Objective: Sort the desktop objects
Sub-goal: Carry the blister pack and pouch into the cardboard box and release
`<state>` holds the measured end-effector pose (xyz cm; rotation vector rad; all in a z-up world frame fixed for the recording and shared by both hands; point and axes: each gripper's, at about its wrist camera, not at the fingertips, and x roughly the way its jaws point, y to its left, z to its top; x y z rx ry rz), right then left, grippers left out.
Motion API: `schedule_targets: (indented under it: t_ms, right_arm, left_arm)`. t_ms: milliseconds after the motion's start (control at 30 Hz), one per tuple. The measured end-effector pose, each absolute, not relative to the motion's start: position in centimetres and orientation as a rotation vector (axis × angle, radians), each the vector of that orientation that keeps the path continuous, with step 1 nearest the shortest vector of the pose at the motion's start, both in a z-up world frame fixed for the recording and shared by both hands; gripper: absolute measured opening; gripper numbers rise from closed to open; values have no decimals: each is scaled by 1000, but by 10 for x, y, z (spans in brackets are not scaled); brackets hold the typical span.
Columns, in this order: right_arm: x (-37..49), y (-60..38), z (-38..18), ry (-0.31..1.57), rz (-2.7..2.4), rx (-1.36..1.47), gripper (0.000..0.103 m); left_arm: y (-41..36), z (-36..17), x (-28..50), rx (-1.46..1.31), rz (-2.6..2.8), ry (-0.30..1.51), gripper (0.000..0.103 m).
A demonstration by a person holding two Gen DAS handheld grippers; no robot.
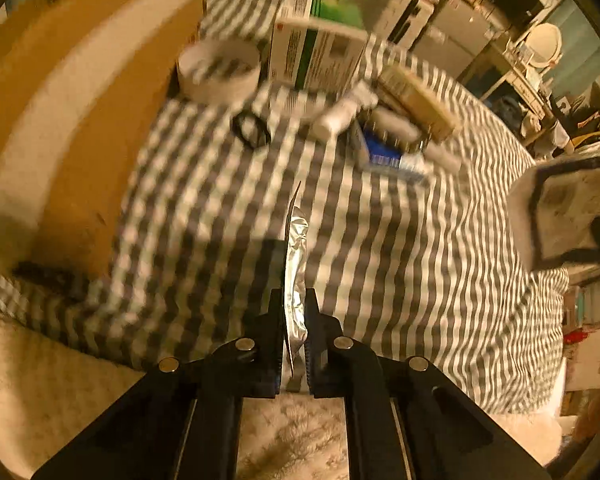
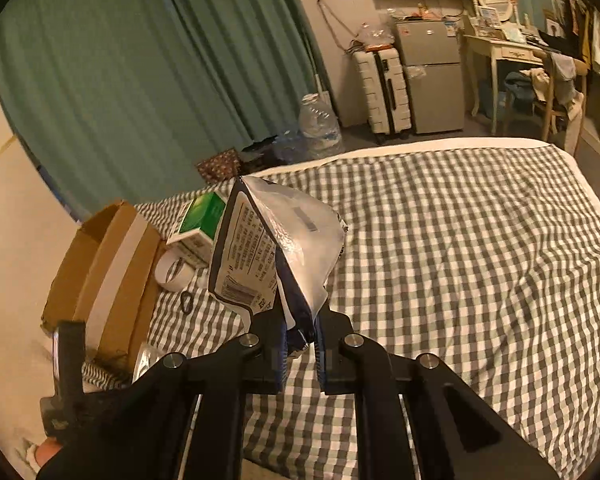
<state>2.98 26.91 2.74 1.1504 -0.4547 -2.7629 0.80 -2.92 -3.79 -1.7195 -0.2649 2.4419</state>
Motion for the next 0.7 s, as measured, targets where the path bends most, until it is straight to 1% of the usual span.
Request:
schedule_targets:
  t_ms: [67, 167, 233, 333, 400, 433, 500, 533, 600, 700]
  right_arm:
    - [31, 265, 29, -441, -2757, 1146, 10]
    - [34, 253, 47, -436, -2755, 1063, 10]
    - [30, 239, 65, -419, -2738, 1001, 10]
    - [15, 205, 91, -369, -2692, 907, 10]
    - [0, 178, 101, -357, -2641, 872, 10]
    - [-10, 160, 105, -365, -2601, 859, 10]
    - [-27, 134, 109, -393, -2532, 867, 10]
    - [-36, 117, 111, -399, -2494, 871, 10]
    - [-51, 84, 114, -363, -2448, 873, 10]
    - [-68, 40, 109, -310, -2400, 882, 10]
  left_arm:
    - [-31, -24, 7, -1633, 2472, -310, 8]
    - [-35, 7, 3, -1501, 2569, -344, 8]
    - [-44, 44, -1, -1354, 2663, -372, 8]
    - [-61, 86, -12, -1230, 2768, -397, 8]
    - [-81, 106, -20, -1194, 2851, -482, 8]
    - [-97, 115, -21, -1158, 2898, -573, 8]
    - [-119, 121, -17, -1083, 2942, -677, 8]
    - [-133, 122, -15, -1058, 2989, -686, 8]
    - [-148, 117, -17, -1066, 3063, -686, 8]
    - [-184, 97, -25, -1141, 3103, -783, 8]
